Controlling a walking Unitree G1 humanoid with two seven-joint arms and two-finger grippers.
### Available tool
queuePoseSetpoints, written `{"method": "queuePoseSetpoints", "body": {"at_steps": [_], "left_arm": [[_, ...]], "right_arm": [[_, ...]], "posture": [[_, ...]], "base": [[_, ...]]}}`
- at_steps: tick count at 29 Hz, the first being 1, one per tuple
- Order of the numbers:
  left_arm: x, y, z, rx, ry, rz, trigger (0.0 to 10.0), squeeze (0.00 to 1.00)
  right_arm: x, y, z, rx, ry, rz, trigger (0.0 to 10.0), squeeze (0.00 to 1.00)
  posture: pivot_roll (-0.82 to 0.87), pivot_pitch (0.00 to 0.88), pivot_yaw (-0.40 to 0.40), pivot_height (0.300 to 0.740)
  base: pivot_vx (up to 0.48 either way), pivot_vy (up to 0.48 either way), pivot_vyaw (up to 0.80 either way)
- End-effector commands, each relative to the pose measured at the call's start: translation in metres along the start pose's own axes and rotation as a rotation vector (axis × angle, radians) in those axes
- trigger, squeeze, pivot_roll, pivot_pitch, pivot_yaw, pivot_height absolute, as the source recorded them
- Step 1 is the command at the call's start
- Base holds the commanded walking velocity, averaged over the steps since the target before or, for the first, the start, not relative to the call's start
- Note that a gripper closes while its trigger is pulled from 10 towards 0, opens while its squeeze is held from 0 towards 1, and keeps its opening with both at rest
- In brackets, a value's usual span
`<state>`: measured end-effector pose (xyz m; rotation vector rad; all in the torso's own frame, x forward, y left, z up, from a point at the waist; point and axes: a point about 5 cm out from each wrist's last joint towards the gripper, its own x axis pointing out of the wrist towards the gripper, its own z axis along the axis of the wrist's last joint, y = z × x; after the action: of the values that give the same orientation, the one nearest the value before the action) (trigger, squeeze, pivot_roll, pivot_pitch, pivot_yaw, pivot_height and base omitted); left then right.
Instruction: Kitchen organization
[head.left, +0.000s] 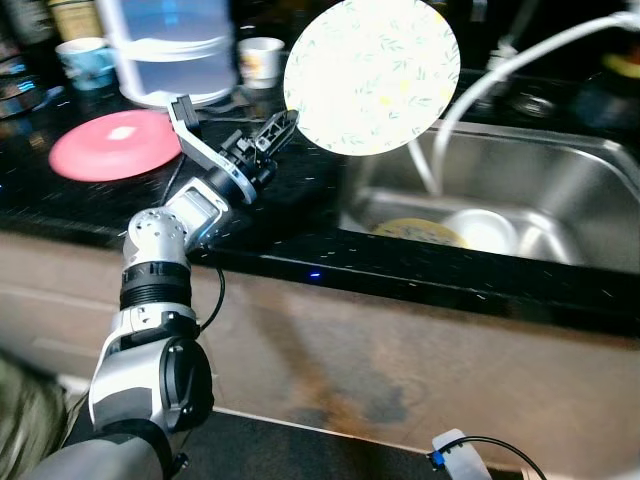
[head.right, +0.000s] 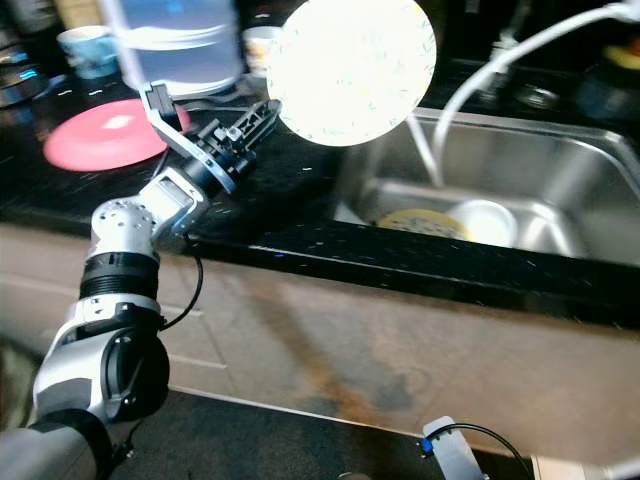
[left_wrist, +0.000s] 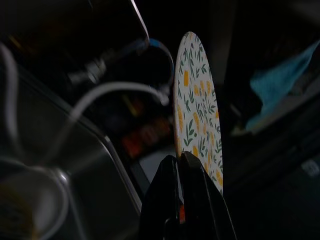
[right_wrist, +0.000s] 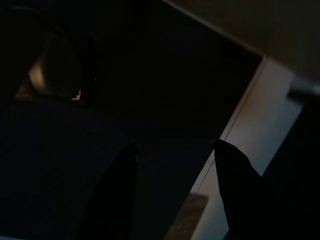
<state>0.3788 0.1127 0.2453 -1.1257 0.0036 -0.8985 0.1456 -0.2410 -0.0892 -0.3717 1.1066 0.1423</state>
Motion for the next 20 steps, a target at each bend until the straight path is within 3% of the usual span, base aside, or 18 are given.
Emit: {"method": "queuePoseSetpoints", "body": {"at_steps": [1,11,20], "left_arm": [[0.0000,-0.0018,-0.0005,0.007,-0.024,-0.008,10.0,0.00],[-0.0027,0.0060,0.0005,0.085,-0.065,0.069,10.0,0.00],[-0.0042,0.0082,0.0026,0.167,-0.075,0.111,10.0,0.00]], "right_arm": [[-0.0003,0.0010,-0.0036,0.015,0.017,0.005,10.0,0.00],[-0.0004,-0.0002,-0.0030,0.016,0.013,-0.002,10.0,0.00],[-0.0003,-0.0009,-0.0024,0.010,0.011,-0.006,10.0,0.00]], "posture": [[-0.08,0.049,-0.018,0.740],[-0.08,0.040,-0.019,0.740],[-0.08,0.032,-0.017,0.740]], "base": [[0.000,0.000,-0.80],[0.000,0.000,-0.78],[0.000,0.000,0.00]]}}
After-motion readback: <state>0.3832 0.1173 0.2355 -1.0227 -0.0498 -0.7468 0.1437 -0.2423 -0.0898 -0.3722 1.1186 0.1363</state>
